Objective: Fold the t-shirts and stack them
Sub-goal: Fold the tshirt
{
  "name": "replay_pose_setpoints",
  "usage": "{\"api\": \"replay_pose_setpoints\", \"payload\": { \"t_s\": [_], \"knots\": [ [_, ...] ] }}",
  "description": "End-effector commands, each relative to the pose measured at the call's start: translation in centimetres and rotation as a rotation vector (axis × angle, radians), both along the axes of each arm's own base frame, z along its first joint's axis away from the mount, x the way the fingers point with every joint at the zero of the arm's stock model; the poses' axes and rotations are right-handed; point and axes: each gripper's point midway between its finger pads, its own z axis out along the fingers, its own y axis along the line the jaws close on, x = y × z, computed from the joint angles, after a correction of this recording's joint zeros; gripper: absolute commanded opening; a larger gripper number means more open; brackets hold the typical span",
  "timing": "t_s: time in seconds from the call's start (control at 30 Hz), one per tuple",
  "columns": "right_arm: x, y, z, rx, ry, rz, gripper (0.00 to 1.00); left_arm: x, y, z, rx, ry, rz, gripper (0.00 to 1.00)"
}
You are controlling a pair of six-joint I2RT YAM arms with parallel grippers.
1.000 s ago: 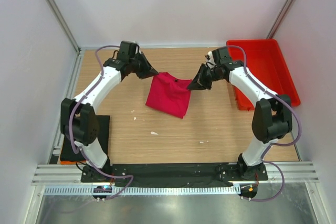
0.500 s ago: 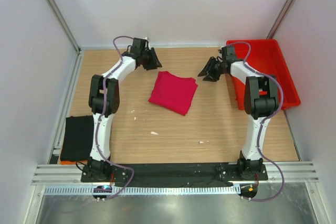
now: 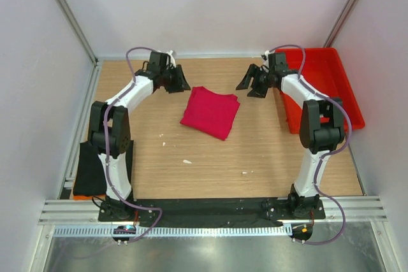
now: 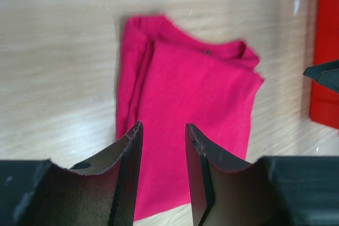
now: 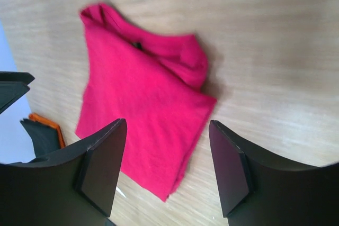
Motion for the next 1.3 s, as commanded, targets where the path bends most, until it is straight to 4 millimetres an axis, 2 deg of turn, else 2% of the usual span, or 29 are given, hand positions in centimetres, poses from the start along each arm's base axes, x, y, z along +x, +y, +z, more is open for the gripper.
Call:
{"api": "replay_pose_setpoints", "payload": {
  "t_s": [0.0, 0.03, 0.07, 0.13, 0.23, 0.33, 0.37, 0.47, 0.5, 0.53, 0.63, 0.7, 0.73, 0.77, 0.8, 0.83, 0.87, 0.9, 0.93, 1.03, 1.13, 1.27],
  "knots": [
    [-2.0, 0.5, -0.3, 0.01, 0.014, 0.024, 0.7, -2.8, 0.0, -2.7, -0.009, 0.075, -0.044, 0.38],
    [-2.3, 0.4, -0.5, 0.01, 0.021, 0.023, 0.7, -2.8, -0.3, -2.7, -0.038, 0.064, -0.041, 0.37],
    [-3.2, 0.4, -1.3, 0.01, 0.049, 0.025, 0.7, -4.0, -0.6, -3.9, -0.059, 0.102, -0.052, 0.35],
    [-4.0, 0.4, -1.7, 0.008, 0.064, 0.03, 0.7, -5.0, -1.1, -4.5, -0.076, 0.128, -0.059, 0.33],
    [-5.8, -0.1, -3.2, -0.013, 0.097, 0.036, 0.71, -8.4, -2.1, -6.1, -0.102, 0.196, -0.082, 0.29],
    [-6.9, -0.1, -3.7, -0.01, 0.113, 0.038, 0.71, -11.1, -3.4, -6.2, -0.094, 0.211, -0.109, 0.26],
    [-7.1, -0.1, -3.7, -0.007, 0.115, 0.039, 0.71, -13.0, -3.4, -6.4, -0.09, 0.23, -0.11, 0.25],
    [-7.7, -0.1, -4.1, -0.002, 0.121, 0.046, 0.71, -15.8, -2.7, -5.9, -0.11, 0.248, -0.094, 0.25],
    [-7.6, 0.0, -4.1, 0.002, 0.116, 0.049, 0.71, -16.0, -2.4, -5.5, -0.101, 0.232, -0.088, 0.25],
    [-7.7, 0.2, -4.4, 0.01, 0.121, 0.056, 0.71, -16.7, -1.8, -5.6, -0.084, 0.239, -0.084, 0.3],
    [-6.9, 0.4, -4.3, 0.02, 0.098, 0.06, 0.74, -15.2, -0.8, -3.0, -0.067, 0.164, -0.062, 0.42],
    [-5.9, 0.4, -4.6, 0.011, 0.064, 0.057, 0.76, -13.6, -0.3, -2.8, -0.061, 0.144, -0.06, 0.43],
    [-5.2, 0.4, -4.4, 0.002, 0.041, 0.066, 0.77, -12.1, -0.6, -1.5, -0.07, 0.106, -0.068, 0.44],
    [-4.6, 0.4, -5.2, -0.002, 0.042, 0.069, 0.77, -11.0, -0.4, -1.2, -0.072, 0.089, -0.07, 0.45],
    [-4.1, 0.4, -5.4, -0.006, 0.032, 0.069, 0.77, -10.0, -0.6, -2.4, -0.061, 0.105, -0.079, 0.45],
    [-3.2, 0.5, -5.2, -0.004, 0.01, 0.067, 0.77, -8.2, -0.9, -1.1, -0.051, 0.048, -0.098, 0.45],
    [-2.6, 0.6, -5.3, 0.0, -0.001, 0.063, 0.77, -7.2, -0.9, -1.5, -0.029, 0.037, -0.094, 0.45],
    [-2.2, 0.7, -6.1, -0.001, 0.011, 0.061, 0.77, -6.2, -1.0, -2.8, -0.01, 0.045, -0.097, 0.45],
    [-1.4, 0.8, -5.7, 0.003, -0.005, 0.058, 0.77, -4.7, -1.2, -2.2, -0.001, 0.01, -0.096, 0.44],
    [-0.1, 1.0, -5.8, 0.011, -0.018, 0.053, 0.73, -2.1, -1.0, -3.5, 0.057, -0.013, -0.083, 0.41],
    [0.2, 1.1, -6.3, 0.016, -0.009, 0.056, 0.69, -0.9, -0.9, -4.1, 0.087, -0.015, -0.072, 0.38],
    [-0.2, 1.4, -6.9, 0.034, 0.01, 0.071, 0.61, 0.1, -0.5, -5.0, 0.127, -0.035, -0.064, 0.39]
  ]
}}
